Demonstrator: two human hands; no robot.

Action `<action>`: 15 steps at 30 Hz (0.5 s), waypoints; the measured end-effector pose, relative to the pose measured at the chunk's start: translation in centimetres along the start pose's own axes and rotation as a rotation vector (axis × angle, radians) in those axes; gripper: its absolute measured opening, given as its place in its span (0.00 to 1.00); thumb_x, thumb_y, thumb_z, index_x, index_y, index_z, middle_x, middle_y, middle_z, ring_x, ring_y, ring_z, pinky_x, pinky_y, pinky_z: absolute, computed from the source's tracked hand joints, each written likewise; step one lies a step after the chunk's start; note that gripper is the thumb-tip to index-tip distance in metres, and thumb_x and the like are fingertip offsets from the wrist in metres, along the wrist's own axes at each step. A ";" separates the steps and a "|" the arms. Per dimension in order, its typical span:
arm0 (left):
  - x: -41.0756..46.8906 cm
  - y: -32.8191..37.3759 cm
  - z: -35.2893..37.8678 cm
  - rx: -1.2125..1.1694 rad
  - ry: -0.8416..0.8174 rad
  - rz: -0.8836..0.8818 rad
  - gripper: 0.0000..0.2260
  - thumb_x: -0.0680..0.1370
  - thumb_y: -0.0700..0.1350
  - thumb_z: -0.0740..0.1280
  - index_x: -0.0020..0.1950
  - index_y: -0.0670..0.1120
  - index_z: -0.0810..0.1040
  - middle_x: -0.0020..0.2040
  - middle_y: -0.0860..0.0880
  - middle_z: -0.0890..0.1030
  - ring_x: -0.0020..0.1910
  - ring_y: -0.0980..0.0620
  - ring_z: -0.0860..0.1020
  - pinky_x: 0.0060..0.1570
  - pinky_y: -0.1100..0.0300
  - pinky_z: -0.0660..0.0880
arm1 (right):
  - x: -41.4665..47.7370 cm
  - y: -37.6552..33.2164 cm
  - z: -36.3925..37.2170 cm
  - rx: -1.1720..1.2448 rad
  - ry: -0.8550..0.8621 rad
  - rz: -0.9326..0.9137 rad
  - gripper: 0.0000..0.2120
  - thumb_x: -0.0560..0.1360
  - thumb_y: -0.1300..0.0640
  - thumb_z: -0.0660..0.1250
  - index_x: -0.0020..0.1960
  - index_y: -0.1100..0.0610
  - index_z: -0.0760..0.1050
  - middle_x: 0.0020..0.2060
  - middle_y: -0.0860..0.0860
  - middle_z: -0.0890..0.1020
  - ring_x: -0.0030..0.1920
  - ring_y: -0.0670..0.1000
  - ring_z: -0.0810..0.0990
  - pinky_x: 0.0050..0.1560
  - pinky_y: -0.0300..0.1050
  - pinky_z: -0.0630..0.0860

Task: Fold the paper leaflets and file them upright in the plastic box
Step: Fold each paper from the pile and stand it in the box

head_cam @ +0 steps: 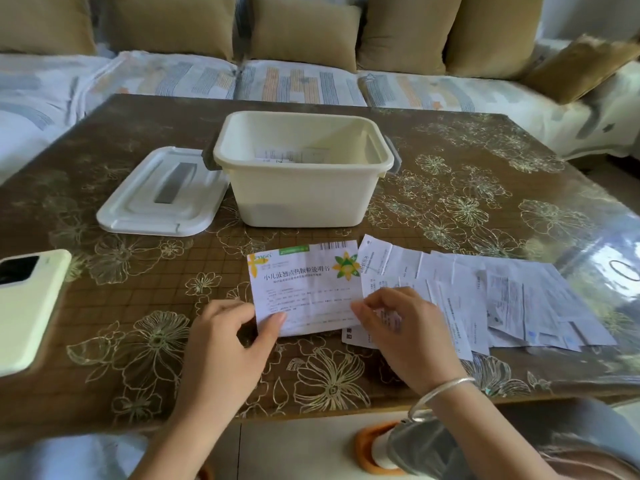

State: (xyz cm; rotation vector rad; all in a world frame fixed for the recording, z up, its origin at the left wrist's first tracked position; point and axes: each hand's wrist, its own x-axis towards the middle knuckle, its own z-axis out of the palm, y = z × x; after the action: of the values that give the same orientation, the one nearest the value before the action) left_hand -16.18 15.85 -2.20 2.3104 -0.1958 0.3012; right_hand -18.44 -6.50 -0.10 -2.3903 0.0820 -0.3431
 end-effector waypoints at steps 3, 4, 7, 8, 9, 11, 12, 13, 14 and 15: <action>0.1 0.0 0.5 0.121 0.044 0.068 0.20 0.74 0.62 0.60 0.45 0.50 0.85 0.40 0.59 0.80 0.45 0.53 0.72 0.43 0.52 0.73 | -0.1 0.7 0.9 -0.108 0.073 -0.077 0.09 0.71 0.47 0.70 0.37 0.52 0.79 0.38 0.41 0.78 0.43 0.46 0.71 0.41 0.32 0.67; 0.1 0.2 0.5 0.153 0.054 0.072 0.18 0.74 0.61 0.61 0.45 0.51 0.85 0.40 0.59 0.79 0.45 0.53 0.71 0.43 0.51 0.73 | 0.0 0.8 1.1 -0.138 0.090 -0.089 0.09 0.71 0.48 0.71 0.36 0.52 0.79 0.38 0.42 0.77 0.43 0.47 0.71 0.40 0.32 0.66; -0.1 0.4 0.8 0.224 0.097 0.071 0.08 0.72 0.55 0.71 0.41 0.51 0.82 0.39 0.59 0.76 0.44 0.53 0.69 0.42 0.53 0.71 | -0.2 0.6 1.5 -0.199 0.121 -0.076 0.07 0.70 0.49 0.72 0.39 0.52 0.79 0.40 0.44 0.77 0.44 0.48 0.71 0.40 0.40 0.69; -0.1 0.5 0.8 0.249 0.106 0.068 0.07 0.71 0.53 0.73 0.40 0.51 0.80 0.39 0.58 0.76 0.44 0.52 0.69 0.42 0.53 0.70 | -0.4 0.4 1.6 -0.232 0.122 -0.065 0.06 0.71 0.49 0.71 0.43 0.51 0.78 0.43 0.45 0.77 0.46 0.49 0.71 0.43 0.42 0.70; -0.2 0.6 0.9 0.267 0.108 0.067 0.08 0.70 0.53 0.74 0.40 0.51 0.79 0.40 0.57 0.76 0.44 0.52 0.70 0.42 0.54 0.69 | -0.8 0.4 1.8 -0.275 0.114 -0.053 0.07 0.73 0.48 0.69 0.48 0.50 0.77 0.48 0.45 0.78 0.49 0.50 0.72 0.48 0.44 0.71; -0.3 0.5 1.1 0.279 0.117 0.056 0.12 0.69 0.53 0.75 0.46 0.49 0.78 0.44 0.55 0.79 0.45 0.51 0.72 0.44 0.54 0.70 | -1.5 0.3 2.1 -0.333 0.069 -0.047 0.15 0.76 0.48 0.60 0.60 0.51 0.73 0.59 0.47 0.77 0.60 0.52 0.74 0.60 0.48 0.71; -0.4 0.6 1.2 0.269 0.115 0.038 0.16 0.69 0.52 0.75 0.52 0.48 0.78 0.49 0.53 0.80 0.48 0.50 0.74 0.47 0.53 0.71 | -1.8 0.3 2.1 -0.342 0.043 -0.048 0.19 0.77 0.49 0.56 0.65 0.52 0.71 0.63 0.49 0.76 0.66 0.52 0.72 0.65 0.48 0.68; -0.4 0.7 1.2 0.254 0.109 0.023 0.23 0.69 0.52 0.75 0.60 0.47 0.76 0.55 0.51 0.79 0.52 0.49 0.75 0.52 0.52 0.73 | -2.0 0.4 2.2 -0.351 0.013 -0.052 0.22 0.78 0.50 0.52 0.69 0.54 0.69 0.66 0.50 0.74 0.69 0.51 0.69 0.69 0.49 0.65; -0.5 0.8 1.2 0.241 0.104 0.021 0.28 0.69 0.52 0.75 0.66 0.46 0.73 0.61 0.49 0.77 0.56 0.49 0.75 0.57 0.50 0.73 | -2.0 0.5 2.0 -0.367 -0.028 -0.058 0.24 0.79 0.51 0.49 0.72 0.56 0.66 0.69 0.51 0.71 0.72 0.50 0.66 0.71 0.49 0.62; -0.5 0.8 1.1 0.244 0.105 0.036 0.32 0.69 0.52 0.75 0.70 0.46 0.71 0.66 0.48 0.74 0.61 0.48 0.74 0.61 0.50 0.72 | -1.9 0.5 1.7 -0.384 -0.080 -0.057 0.25 0.79 0.53 0.46 0.75 0.55 0.62 0.72 0.50 0.67 0.74 0.48 0.61 0.73 0.48 0.58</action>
State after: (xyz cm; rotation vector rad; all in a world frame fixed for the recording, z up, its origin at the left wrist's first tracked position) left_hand -16.64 14.52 -2.50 2.5255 -0.1550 0.4863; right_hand -19.74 -5.48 -2.07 -2.7884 0.0457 -0.2768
